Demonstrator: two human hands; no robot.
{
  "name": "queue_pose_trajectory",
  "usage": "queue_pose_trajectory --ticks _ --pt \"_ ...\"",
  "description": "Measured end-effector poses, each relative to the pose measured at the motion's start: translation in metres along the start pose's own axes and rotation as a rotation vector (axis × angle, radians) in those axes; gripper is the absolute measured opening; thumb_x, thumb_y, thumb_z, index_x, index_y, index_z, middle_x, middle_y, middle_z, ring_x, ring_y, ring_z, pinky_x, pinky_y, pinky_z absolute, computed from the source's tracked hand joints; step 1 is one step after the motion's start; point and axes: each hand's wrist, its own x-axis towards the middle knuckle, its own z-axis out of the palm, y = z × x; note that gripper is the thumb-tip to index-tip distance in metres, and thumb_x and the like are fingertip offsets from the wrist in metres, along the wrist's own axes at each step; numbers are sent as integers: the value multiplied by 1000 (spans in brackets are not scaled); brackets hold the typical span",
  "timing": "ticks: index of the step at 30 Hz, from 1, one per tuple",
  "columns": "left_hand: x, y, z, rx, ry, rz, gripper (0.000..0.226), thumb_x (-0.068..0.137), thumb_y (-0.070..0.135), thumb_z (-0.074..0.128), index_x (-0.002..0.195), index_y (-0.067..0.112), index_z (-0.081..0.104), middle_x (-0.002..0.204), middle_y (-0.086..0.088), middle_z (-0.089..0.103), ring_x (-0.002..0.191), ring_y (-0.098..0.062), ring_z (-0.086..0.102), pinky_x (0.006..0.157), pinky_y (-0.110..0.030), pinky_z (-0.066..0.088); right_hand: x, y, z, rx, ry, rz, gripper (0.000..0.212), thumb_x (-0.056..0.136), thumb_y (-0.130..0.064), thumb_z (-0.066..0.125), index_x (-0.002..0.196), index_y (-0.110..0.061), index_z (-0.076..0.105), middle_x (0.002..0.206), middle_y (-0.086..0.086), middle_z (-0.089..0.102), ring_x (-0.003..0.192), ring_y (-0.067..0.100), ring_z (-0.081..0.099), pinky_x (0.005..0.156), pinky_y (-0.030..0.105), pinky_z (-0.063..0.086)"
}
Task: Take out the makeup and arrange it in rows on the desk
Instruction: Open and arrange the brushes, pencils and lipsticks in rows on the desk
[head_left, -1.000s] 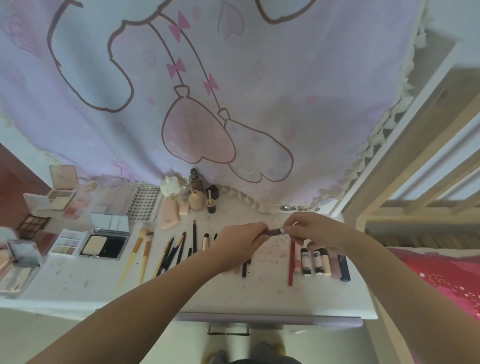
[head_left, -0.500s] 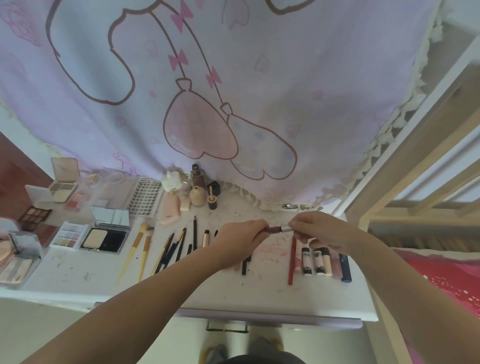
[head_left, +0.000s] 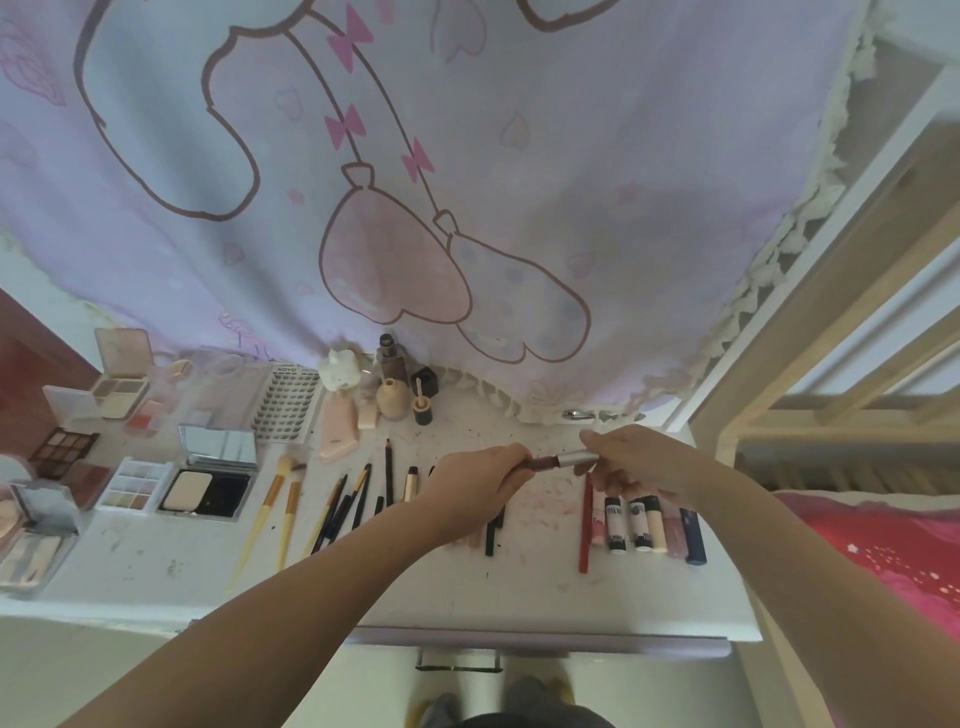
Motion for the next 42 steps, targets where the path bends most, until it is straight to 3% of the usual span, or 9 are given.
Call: queue_pose_trajectory --ticks 4,12,19,22,25,29,33,36,42 --pt "0 -3 4 -25 -35 -6 24 100 39 33 111 26 49 72 12 48 58 -9 47 56 -27 42 -1 6 -10 1 5 -51 8 92 -18 58 93 -13 65 70 -3 67 61 8 57 56 20 43" --pt "-1 -25 29 -126 -229 -156 20 101 34 34 109 23 49 80 9 53 61 -8 49 59 -23 44 2 39 -28 25 110 136 7 94 -13 54 96 -12 61 78 2 69 64 10 59 54 20 44" --pt "18 -25 49 -535 -73 -556 14 92 24 53 102 16 59 89 -2 65 74 -16 61 62 -24 48 10 72 0 473 267 172 15 94 -7 52 108 -9 59 92 9 70 75 16 66 49 24 53" --pt "35 -8 59 -600 -40 -613 16 87 25 59 101 16 58 93 0 65 81 -15 61 61 -22 45 22 71 39 544 327 202 19 98 -10 45 111 -3 55 86 9 68 67 18 62 49 26 53" --pt "47 0 68 -436 -76 -604 18 87 32 54 95 16 57 89 -1 63 86 -20 59 76 -32 51 34 68 76 346 382 227 21 100 -17 35 113 -4 45 84 8 65 64 18 61 48 27 51" --pt "51 -4 79 37 -116 -540 38 90 42 43 103 11 61 107 -9 57 108 -29 48 92 -40 41 41 76 113 -100 425 145 30 98 -23 35 115 -1 46 102 15 59 89 29 59 75 37 50" --pt "50 -9 87 179 -127 -519 49 97 43 29 115 9 59 119 -11 52 113 -30 42 93 -41 35 48 81 131 -470 384 131 33 99 -25 35 126 -6 39 102 9 63 88 23 62 69 27 41" --pt "47 -13 90 193 -146 -515 50 99 44 27 117 9 58 120 -11 51 113 -29 42 94 -40 35 54 83 134 -456 387 170 15 99 -29 34 101 -14 39 96 5 64 79 20 59 67 27 42" --pt "50 -6 81 170 -58 -444 38 95 40 38 115 12 53 115 -9 54 108 -27 45 88 -37 37 56 73 95 -503 423 99 30 97 -30 37 107 -5 50 111 16 60 95 31 60 73 34 43"
